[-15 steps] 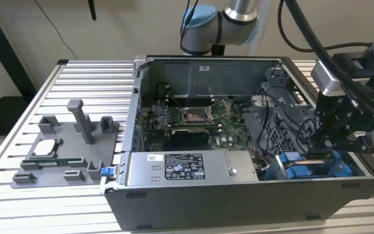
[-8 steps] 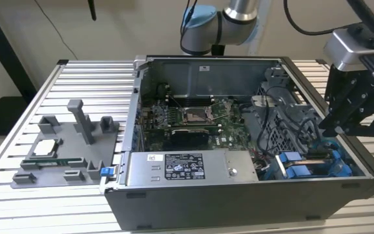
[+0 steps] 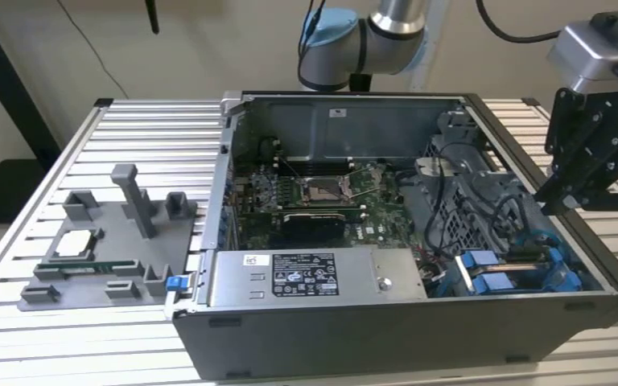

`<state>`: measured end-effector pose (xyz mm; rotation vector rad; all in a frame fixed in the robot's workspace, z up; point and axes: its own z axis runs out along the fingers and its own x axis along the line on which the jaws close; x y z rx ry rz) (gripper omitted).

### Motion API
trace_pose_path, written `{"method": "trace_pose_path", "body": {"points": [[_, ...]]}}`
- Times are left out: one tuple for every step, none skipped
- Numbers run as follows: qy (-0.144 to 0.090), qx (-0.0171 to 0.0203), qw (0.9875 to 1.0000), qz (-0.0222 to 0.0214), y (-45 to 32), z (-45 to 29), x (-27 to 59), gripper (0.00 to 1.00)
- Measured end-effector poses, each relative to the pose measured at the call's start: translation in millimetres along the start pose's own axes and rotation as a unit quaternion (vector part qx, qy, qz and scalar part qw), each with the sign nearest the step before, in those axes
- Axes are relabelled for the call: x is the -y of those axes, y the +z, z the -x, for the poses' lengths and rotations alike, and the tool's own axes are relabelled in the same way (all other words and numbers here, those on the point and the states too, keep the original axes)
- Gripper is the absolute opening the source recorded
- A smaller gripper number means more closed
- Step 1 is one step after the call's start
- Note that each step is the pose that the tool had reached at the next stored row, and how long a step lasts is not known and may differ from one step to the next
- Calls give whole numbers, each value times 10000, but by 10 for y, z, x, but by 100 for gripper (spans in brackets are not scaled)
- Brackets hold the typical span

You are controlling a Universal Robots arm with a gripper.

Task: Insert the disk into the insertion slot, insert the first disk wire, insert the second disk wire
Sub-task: 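Insert the second disk wire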

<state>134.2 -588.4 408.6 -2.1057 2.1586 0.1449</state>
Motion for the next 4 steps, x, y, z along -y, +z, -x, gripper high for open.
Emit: {"method": "trace_pose_path", "body": {"points": [[0,-2,10000,0,-3,0,0,100],[0,-1,10000,0,-4,0,0,100],[0,-2,10000,0,-4,1,0,100],[0,-2,10000,0,-4,1,0,100]]}}
